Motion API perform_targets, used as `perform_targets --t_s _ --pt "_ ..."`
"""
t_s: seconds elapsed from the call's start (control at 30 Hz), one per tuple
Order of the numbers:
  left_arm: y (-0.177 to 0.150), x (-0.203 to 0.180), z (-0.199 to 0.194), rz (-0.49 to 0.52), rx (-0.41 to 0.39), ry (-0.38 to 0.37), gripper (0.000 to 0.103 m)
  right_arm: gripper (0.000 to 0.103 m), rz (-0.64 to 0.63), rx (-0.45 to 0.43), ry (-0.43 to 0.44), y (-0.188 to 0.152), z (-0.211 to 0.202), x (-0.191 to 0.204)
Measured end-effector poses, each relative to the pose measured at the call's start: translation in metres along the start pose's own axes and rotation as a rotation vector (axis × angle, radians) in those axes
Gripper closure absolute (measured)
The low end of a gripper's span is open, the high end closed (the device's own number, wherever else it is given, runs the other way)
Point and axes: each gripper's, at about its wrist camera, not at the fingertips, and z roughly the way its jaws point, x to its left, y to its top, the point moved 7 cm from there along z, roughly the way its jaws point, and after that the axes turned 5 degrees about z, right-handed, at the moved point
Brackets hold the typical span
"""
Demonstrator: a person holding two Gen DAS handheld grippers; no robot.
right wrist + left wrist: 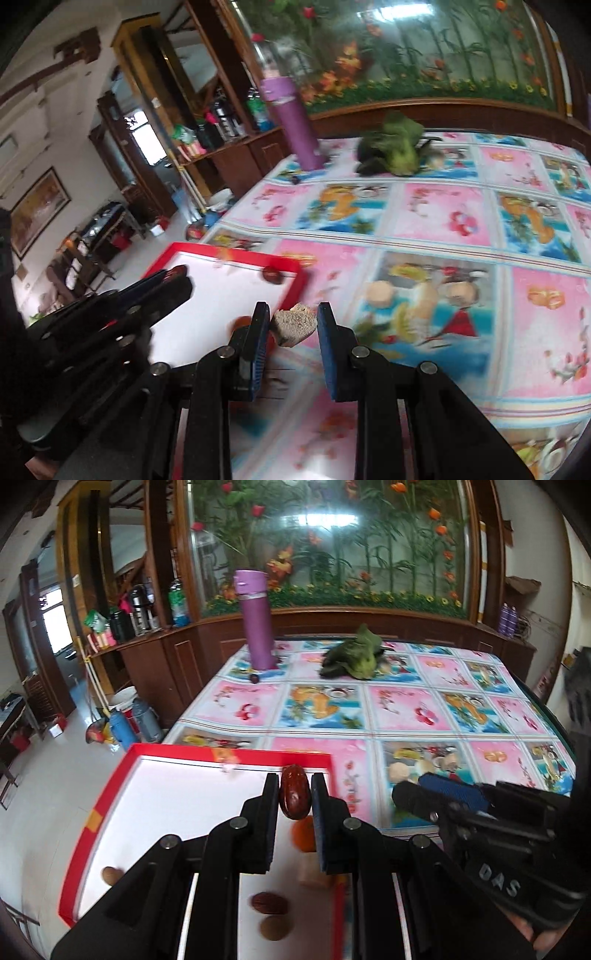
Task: Organize fruits
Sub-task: 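Carry the date and tan cake into the tray and open both tools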
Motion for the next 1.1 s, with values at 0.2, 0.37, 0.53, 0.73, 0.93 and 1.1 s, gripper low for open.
perform_targets --t_s 0.2,0.37,0.53,0.73,0.93,1.1 --pt "-0.011 0.034 -0.003 -0.041 -0.003 0.051 0.084 0.078 -0.067 0.002 -0.008 -0.011 0.014 0.04" --pt "-0.021 0.066 -0.003 -0.08 0.002 0.095 0.084 0.078 -0.122 0.02 -0.025 -0.019 0.032 0.068" --pt "-0.034 0.093 0.002 -0.118 0.022 0.126 0.084 0.078 -0.155 0.057 -0.024 -0.031 0.05 0.09" --pt "-0.048 0.111 0.009 -0.144 0.049 0.138 0.084 0.078 -0.172 0.084 -0.028 -0.042 0.061 0.103" --pt "-0.056 0.114 0.014 -0.137 0.065 0.15 0.084 0.078 -0.191 0.095 -0.058 -0.048 0.068 0.104" --pt "-0.061 0.117 0.019 -0.139 0.083 0.153 0.084 0.078 -0.178 0.116 -0.07 -0.051 0.072 0.098"
